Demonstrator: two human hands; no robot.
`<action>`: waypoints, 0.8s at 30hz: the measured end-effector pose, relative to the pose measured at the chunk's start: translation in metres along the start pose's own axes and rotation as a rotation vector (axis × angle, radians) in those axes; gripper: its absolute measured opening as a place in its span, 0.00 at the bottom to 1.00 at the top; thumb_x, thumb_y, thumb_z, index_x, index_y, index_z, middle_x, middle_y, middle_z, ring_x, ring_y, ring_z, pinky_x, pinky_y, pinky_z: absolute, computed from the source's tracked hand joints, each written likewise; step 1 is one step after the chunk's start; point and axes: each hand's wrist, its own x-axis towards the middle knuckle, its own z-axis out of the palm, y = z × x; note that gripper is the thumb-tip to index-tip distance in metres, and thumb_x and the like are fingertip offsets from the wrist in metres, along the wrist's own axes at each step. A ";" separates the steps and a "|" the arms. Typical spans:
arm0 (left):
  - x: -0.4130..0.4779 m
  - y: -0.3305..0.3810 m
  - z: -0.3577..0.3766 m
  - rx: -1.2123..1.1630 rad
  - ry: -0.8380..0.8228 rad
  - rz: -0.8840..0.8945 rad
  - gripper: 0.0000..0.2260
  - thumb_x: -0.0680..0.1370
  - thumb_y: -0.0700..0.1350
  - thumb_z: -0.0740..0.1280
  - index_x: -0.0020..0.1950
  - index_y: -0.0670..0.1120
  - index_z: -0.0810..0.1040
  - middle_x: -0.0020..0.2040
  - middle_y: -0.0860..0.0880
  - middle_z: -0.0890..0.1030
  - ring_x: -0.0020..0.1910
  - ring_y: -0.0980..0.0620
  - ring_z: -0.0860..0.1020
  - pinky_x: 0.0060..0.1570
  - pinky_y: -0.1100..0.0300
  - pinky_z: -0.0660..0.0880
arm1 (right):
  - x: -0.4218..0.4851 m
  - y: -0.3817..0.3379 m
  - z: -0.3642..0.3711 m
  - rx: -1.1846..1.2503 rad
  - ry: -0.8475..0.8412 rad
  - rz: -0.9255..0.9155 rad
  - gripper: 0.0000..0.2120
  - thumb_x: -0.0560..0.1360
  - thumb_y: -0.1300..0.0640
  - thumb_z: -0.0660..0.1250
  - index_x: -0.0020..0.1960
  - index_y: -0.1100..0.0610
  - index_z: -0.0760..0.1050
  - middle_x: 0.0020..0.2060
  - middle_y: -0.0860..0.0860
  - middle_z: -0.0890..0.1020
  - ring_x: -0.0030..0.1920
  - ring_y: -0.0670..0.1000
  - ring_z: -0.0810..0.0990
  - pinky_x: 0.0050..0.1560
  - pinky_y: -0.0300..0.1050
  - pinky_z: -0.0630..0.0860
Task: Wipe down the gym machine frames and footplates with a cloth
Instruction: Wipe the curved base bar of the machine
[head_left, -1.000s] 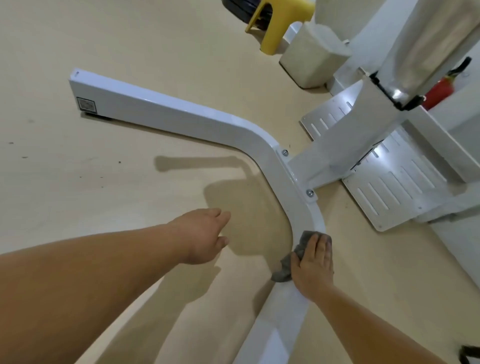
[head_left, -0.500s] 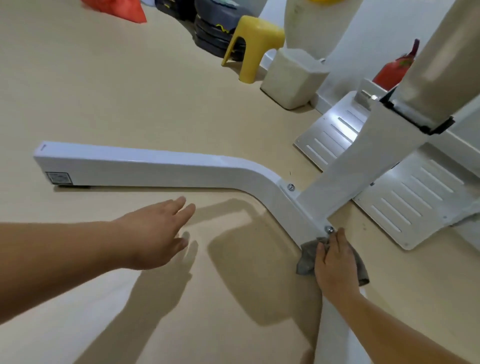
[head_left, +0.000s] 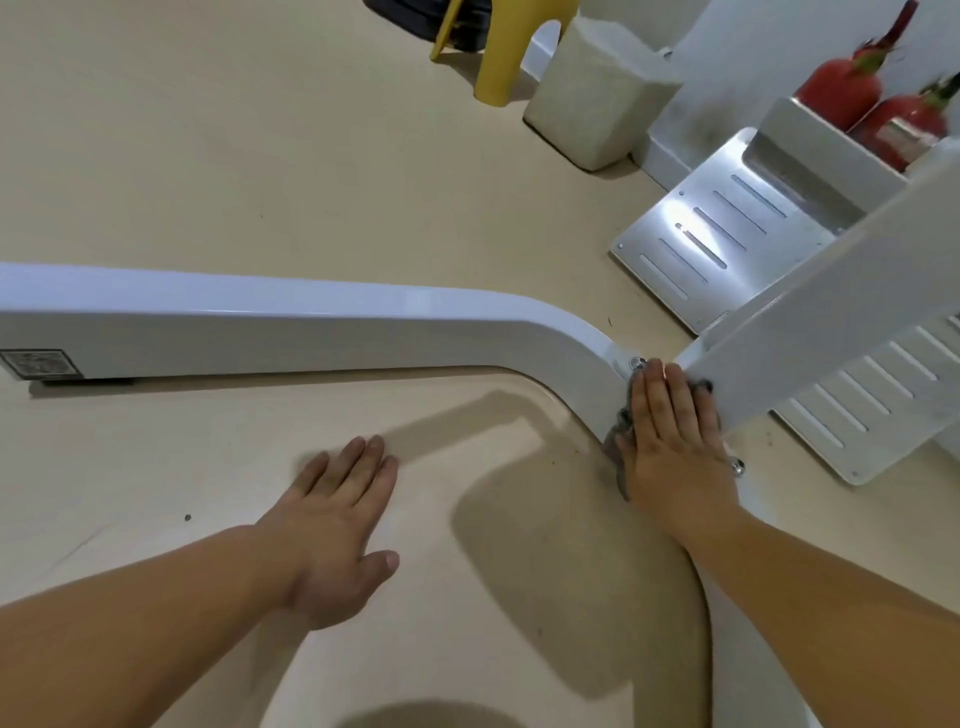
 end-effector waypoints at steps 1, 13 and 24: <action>-0.001 -0.002 0.000 -0.005 -0.013 0.020 0.41 0.81 0.66 0.48 0.77 0.49 0.22 0.74 0.50 0.19 0.73 0.50 0.19 0.77 0.48 0.28 | 0.004 0.001 0.002 -0.043 -0.004 -0.025 0.31 0.85 0.50 0.51 0.82 0.65 0.51 0.83 0.58 0.51 0.83 0.59 0.45 0.81 0.61 0.43; -0.001 -0.010 0.001 -0.070 -0.051 0.051 0.44 0.78 0.69 0.50 0.76 0.52 0.21 0.72 0.52 0.16 0.70 0.53 0.16 0.75 0.48 0.26 | 0.046 0.005 -0.036 -0.292 -0.218 -0.342 0.41 0.78 0.47 0.59 0.81 0.67 0.45 0.82 0.64 0.50 0.82 0.62 0.49 0.81 0.59 0.45; 0.010 0.048 -0.009 -0.315 0.229 -0.036 0.52 0.67 0.75 0.24 0.84 0.47 0.44 0.84 0.46 0.38 0.82 0.48 0.35 0.80 0.49 0.38 | 0.044 0.063 -0.179 -0.088 0.171 -0.220 0.40 0.74 0.55 0.70 0.81 0.64 0.58 0.80 0.61 0.60 0.81 0.58 0.56 0.79 0.62 0.60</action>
